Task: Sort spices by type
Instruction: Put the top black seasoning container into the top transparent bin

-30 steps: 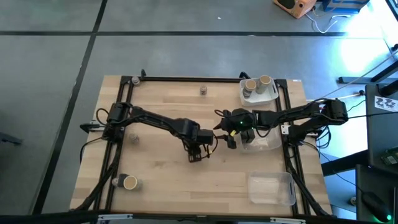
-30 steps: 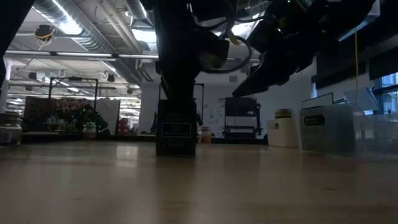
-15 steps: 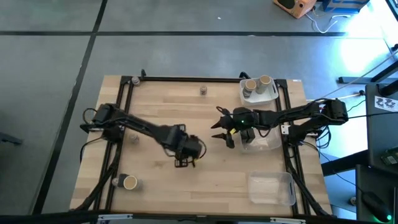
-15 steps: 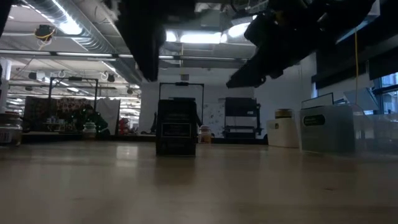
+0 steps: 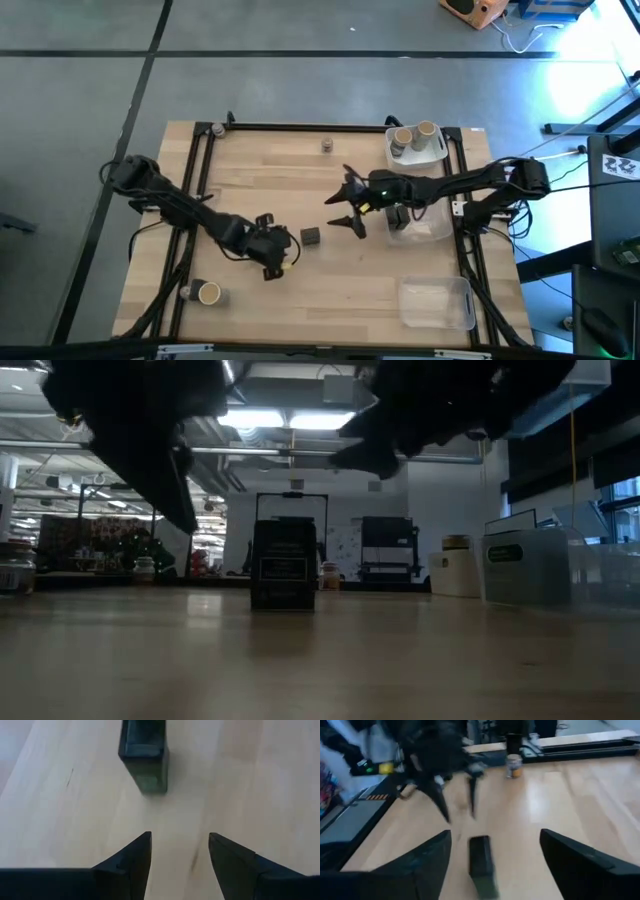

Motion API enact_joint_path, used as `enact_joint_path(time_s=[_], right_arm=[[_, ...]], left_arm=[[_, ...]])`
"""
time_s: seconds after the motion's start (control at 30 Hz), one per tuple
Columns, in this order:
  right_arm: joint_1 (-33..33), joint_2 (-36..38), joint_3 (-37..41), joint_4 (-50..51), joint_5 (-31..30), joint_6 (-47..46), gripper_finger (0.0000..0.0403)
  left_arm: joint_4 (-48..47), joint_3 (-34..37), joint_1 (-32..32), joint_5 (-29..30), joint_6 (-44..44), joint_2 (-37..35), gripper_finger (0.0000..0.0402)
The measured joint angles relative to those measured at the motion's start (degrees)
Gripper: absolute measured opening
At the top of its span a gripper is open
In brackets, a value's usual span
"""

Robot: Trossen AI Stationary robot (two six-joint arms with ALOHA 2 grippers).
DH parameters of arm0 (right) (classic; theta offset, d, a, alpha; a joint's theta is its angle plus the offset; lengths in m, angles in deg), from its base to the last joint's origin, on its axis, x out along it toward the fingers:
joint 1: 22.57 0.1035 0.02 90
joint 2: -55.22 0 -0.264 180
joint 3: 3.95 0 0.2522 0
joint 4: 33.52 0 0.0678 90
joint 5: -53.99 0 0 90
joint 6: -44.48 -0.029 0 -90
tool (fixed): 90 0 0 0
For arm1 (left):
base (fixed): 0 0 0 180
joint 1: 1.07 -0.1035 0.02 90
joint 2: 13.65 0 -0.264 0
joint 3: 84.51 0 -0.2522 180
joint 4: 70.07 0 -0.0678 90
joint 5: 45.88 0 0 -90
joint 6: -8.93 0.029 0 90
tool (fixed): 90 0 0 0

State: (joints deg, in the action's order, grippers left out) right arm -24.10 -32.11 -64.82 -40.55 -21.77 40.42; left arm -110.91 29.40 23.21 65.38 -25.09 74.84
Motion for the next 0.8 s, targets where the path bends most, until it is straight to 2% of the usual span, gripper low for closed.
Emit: enact_joint_path(time_s=[0.1,0.23,0.37,0.47,0.8], right_arm=[[2.04,-3.59,-5.73,4.94,-0.19,2.94,0.0319],[4.10,-8.08,-14.15,16.24,-4.79,6.09,0.0322],[5.05,-12.79,-21.11,24.33,-10.07,7.14,0.0323],[5.36,-16.66,-24.91,28.68,-10.84,7.15,0.0323],[6.18,-24.33,-27.14,31.62,-8.71,6.93,0.0323]], left_arm=[[7.75,5.05,-0.21,2.04,0.87,0.28,0.0177],[15.03,9.49,-0.42,4.31,0.20,0.43,0.0177],[19.48,12.08,-0.42,8.21,-0.04,0.46,0.0177],[20.63,13.26,-0.42,8.43,-0.15,0.46,0.0177],[22.77,14.81,-0.42,9.47,-2.18,0.46,0.0177]])
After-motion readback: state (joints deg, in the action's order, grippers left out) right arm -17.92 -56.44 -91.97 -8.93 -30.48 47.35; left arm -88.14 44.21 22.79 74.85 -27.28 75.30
